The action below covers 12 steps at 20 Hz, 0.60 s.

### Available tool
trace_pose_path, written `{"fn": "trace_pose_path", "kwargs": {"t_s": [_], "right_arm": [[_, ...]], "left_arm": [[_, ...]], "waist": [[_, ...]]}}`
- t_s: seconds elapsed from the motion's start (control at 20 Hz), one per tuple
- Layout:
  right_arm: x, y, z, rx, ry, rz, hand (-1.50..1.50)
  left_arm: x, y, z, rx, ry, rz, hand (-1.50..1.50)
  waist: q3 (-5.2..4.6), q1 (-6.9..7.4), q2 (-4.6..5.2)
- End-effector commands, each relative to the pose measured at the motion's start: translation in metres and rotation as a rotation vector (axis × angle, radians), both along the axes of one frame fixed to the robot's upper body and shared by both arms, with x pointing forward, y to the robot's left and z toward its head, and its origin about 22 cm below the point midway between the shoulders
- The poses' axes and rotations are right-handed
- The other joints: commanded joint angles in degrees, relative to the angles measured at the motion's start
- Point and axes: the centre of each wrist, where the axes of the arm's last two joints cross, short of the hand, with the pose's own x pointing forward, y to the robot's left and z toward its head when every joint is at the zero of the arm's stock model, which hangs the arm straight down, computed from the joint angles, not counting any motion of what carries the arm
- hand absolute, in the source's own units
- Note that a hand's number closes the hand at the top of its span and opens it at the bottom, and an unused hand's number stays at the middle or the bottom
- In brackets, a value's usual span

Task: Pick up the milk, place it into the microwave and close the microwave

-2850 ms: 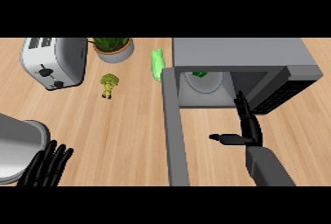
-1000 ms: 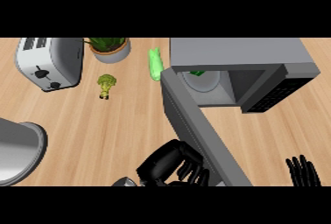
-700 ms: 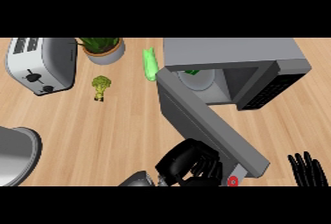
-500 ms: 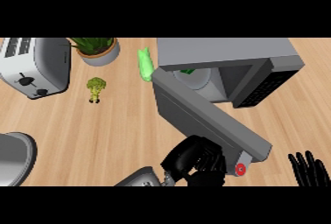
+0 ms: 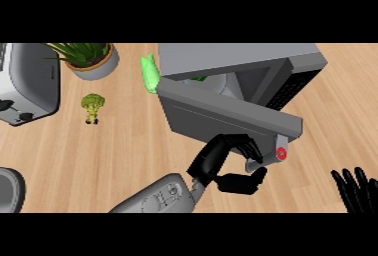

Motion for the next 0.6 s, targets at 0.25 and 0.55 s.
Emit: {"fn": "trace_pose_path", "kwargs": {"t_s": [0.25,0.55], "right_arm": [[0.004,0.001,0.021,0.019,-0.025,0.123,-1.50],[0.003,0.004,0.034,0.025,-0.029,0.178,-1.50]], "left_arm": [[0.042,-0.003,0.026,-0.119,-0.070,0.219,1.50],[0.069,0.001,0.044,-0.212,-0.055,0.268,1.50]], "waist": [[0.03,-3.79,1.06],[-0.07,-5.76,1.97]]}}
